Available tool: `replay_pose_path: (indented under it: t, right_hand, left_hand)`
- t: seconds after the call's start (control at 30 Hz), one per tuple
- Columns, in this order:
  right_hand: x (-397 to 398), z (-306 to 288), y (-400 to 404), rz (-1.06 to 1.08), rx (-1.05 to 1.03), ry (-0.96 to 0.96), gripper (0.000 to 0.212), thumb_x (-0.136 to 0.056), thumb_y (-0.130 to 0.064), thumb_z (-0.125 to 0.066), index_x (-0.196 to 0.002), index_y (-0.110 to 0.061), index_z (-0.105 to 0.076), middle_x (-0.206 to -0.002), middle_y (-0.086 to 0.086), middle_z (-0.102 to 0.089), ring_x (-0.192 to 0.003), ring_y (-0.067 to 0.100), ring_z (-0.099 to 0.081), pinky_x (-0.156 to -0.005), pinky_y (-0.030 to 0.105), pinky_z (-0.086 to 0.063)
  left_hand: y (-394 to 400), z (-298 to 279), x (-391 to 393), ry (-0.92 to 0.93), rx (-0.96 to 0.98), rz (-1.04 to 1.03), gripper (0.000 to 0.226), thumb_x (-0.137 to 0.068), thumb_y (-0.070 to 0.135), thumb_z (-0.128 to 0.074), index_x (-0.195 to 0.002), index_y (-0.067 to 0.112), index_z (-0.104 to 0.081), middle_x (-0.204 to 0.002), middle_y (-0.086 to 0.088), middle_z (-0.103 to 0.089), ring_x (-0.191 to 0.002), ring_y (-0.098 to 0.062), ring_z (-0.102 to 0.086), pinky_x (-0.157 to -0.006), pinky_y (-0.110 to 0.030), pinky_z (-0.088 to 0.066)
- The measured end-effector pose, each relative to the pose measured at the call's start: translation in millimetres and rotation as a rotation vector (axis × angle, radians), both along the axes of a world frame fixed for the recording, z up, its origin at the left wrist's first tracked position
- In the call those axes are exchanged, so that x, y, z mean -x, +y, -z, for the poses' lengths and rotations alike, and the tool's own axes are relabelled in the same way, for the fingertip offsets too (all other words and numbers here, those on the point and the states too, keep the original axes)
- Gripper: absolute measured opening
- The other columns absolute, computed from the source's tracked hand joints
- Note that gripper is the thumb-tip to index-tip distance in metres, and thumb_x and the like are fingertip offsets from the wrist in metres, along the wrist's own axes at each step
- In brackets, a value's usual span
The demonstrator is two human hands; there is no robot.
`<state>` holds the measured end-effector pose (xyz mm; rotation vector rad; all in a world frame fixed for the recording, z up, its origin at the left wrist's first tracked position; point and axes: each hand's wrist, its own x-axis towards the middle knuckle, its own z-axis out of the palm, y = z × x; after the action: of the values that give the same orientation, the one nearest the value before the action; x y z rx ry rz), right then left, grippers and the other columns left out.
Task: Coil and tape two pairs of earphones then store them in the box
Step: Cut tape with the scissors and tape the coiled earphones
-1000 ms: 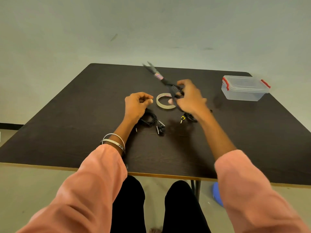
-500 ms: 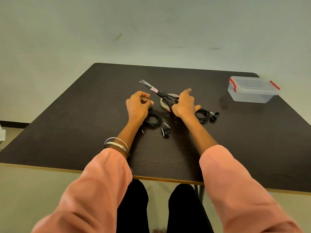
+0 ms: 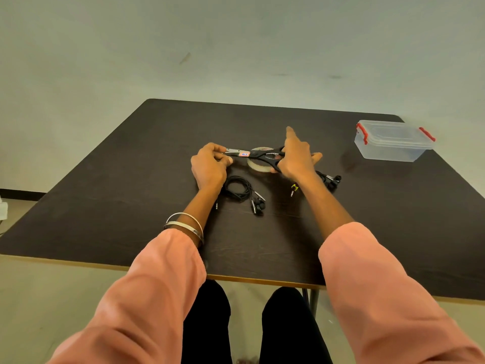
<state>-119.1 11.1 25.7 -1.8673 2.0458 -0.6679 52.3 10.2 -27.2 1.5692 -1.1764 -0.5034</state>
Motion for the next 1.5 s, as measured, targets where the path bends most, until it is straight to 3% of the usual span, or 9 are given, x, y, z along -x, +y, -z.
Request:
replay_pose_path:
  t: [0.13,0.27,0.37,0.5,0.6,1.0,1.13,1.33,1.5]
  right_hand:
    - [16,-21,6,-0.036,0.008,-0.03,0.091,-0.076,-0.012,-0.079,-0.147,-0.021,-0.024,-0.115,0.006,-0.062,-0.116,0.026,-0.048,-0.096,0.043,-0.024]
    - [28,-45,12,-0.113,0.004,0.201,0.085,-0.08,-0.01,-0.074,-0.146,-0.023,-0.023,-0.106,0.001,-0.062,-0.122,0.026,-0.046,-0.107,0.055,-0.015]
    - [37,-63,18,-0.187,-0.023,0.371,0.082,-0.079,-0.011,-0.076,-0.142,-0.022,-0.024,-0.099,0.001,-0.066,-0.114,0.024,-0.052,-0.109,0.063,-0.013]
    - [38,-83,33,-0.247,0.004,0.559,0.083,-0.067,-0.028,-0.086,-0.129,-0.013,-0.034,-0.093,0.006,-0.066,-0.103,0.027,-0.054,-0.106,0.062,-0.014]
    - [29,-84,38,-0.249,0.033,0.671,0.064,-0.074,-0.021,-0.08,-0.123,-0.01,-0.04,-0.092,0.009,-0.062,-0.105,0.03,-0.052,-0.103,0.059,-0.018]
    - [32,-95,43,-0.128,0.224,0.82,0.037,-0.078,-0.009,-0.074,-0.108,-0.008,-0.052,-0.089,0.008,-0.055,-0.103,0.029,-0.051,-0.102,0.062,-0.02]
    - [24,-93,34,-0.173,0.176,0.825,0.048,-0.073,-0.019,-0.081,-0.109,-0.009,-0.053,-0.09,0.007,-0.056,-0.105,0.029,-0.052,-0.101,0.062,-0.019]
    - [11,-86,19,-0.232,0.175,0.859,0.034,-0.078,-0.01,-0.075,-0.102,-0.008,-0.051,-0.086,0.005,-0.053,-0.098,0.026,-0.048,-0.098,0.062,-0.022]
    - [7,-88,14,-0.25,0.215,0.907,0.03,-0.08,-0.006,-0.069,-0.104,-0.008,-0.051,-0.091,0.006,-0.057,-0.091,0.023,-0.041,-0.1,0.062,-0.021]
  left_hand:
    - [1,-1,1,-0.007,-0.025,-0.009,0.02,-0.083,0.006,-0.072,-0.099,0.015,-0.066,-0.075,0.006,-0.07,-0.076,-0.003,-0.066,-0.084,-0.021,-0.053]
    - [3,-2,1,0.007,-0.002,-0.005,0.019,-0.083,0.005,-0.072,-0.097,0.015,-0.065,-0.074,0.007,-0.069,-0.074,-0.001,-0.065,-0.082,-0.019,-0.052]
    - [4,-1,1,0.029,0.023,0.012,0.019,-0.082,0.004,-0.072,-0.095,0.016,-0.064,-0.074,0.005,-0.07,-0.075,-0.003,-0.067,-0.082,-0.02,-0.053]
    - [6,-1,1,0.049,0.059,0.021,0.02,-0.083,0.003,-0.071,-0.097,0.015,-0.064,-0.073,0.008,-0.07,-0.073,0.0,-0.067,-0.079,-0.017,-0.053]
    - [10,-2,1,0.054,0.079,0.034,0.02,-0.084,0.002,-0.07,-0.1,0.014,-0.064,-0.075,0.007,-0.07,-0.075,-0.002,-0.068,-0.079,-0.016,-0.053]
    - [11,0,0,0.036,0.088,0.053,0.028,-0.085,0.0,-0.067,-0.109,0.014,-0.063,-0.079,0.007,-0.068,-0.078,-0.002,-0.065,-0.075,-0.01,-0.05]
    - [10,1,0,0.023,0.111,0.1,0.035,-0.086,-0.01,-0.056,-0.111,0.014,-0.062,-0.084,0.002,-0.068,-0.081,-0.007,-0.064,-0.068,-0.006,-0.047]
    - [9,2,1,-0.025,0.153,0.103,0.041,-0.083,-0.016,-0.046,-0.11,0.01,-0.062,-0.077,0.004,-0.065,-0.074,-0.004,-0.061,-0.075,-0.02,-0.051]
    - [7,3,0,-0.033,0.15,0.116,0.041,-0.085,-0.016,-0.045,-0.111,0.011,-0.062,-0.08,0.001,-0.064,-0.076,-0.005,-0.059,-0.072,-0.013,-0.048]
